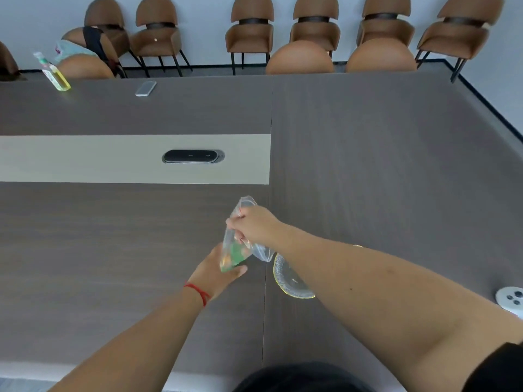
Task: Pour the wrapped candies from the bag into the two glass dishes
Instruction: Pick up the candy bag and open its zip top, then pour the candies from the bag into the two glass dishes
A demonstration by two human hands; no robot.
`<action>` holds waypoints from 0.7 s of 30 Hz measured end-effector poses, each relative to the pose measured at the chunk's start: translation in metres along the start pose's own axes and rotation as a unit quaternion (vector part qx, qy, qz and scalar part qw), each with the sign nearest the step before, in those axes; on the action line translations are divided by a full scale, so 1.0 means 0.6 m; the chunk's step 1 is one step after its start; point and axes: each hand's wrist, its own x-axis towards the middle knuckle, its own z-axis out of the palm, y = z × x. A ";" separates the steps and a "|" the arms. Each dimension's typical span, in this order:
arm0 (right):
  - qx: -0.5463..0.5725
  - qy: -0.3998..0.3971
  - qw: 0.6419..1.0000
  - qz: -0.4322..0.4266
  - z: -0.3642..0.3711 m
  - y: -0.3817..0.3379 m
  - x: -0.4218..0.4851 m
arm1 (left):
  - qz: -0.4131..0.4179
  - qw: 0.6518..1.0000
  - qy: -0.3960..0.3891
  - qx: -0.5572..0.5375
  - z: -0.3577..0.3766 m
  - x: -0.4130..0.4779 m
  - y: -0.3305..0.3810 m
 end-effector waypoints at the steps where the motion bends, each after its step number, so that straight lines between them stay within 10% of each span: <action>1: 0.037 0.005 0.999 -0.010 -0.005 -0.014 0.004 | -0.037 0.999 0.023 0.015 0.005 -0.002 -0.016; 5: 0.131 0.010 0.991 -0.028 -0.021 -0.053 0.007 | -0.124 0.990 0.036 0.062 0.005 -0.006 -0.071; 15: 0.158 0.100 0.980 0.061 -0.112 0.019 0.018 | -0.151 0.940 0.126 -0.278 -0.029 -0.002 -0.087; 21: 0.207 0.108 0.962 0.143 -0.140 0.121 -0.021 | -0.127 0.963 0.124 -0.203 -0.058 -0.002 -0.054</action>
